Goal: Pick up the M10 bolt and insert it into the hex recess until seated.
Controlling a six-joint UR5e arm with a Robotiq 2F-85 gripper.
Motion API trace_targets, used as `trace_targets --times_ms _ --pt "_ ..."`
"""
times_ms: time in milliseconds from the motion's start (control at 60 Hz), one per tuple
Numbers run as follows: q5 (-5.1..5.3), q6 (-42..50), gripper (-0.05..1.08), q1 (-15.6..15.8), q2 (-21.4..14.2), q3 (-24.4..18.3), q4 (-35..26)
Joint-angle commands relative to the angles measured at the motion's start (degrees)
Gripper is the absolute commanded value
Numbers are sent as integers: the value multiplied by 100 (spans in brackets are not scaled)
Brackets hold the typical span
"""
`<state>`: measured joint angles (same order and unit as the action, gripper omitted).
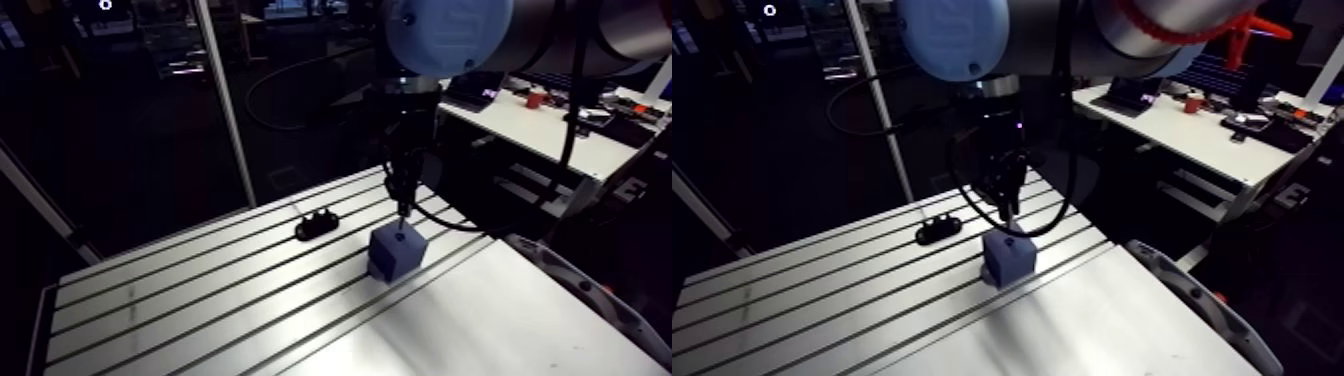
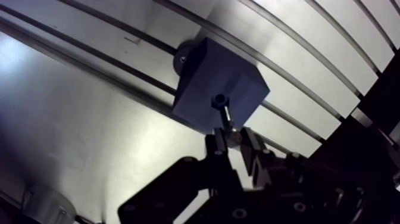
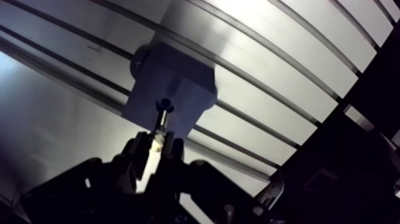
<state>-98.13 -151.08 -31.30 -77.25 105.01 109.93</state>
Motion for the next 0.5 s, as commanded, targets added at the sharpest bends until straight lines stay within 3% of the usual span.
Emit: trace_targets --times_ms 17,500 --pt "-9 3 77 0 30 7 -2" --pt "0 12 77 0 117 24 24"
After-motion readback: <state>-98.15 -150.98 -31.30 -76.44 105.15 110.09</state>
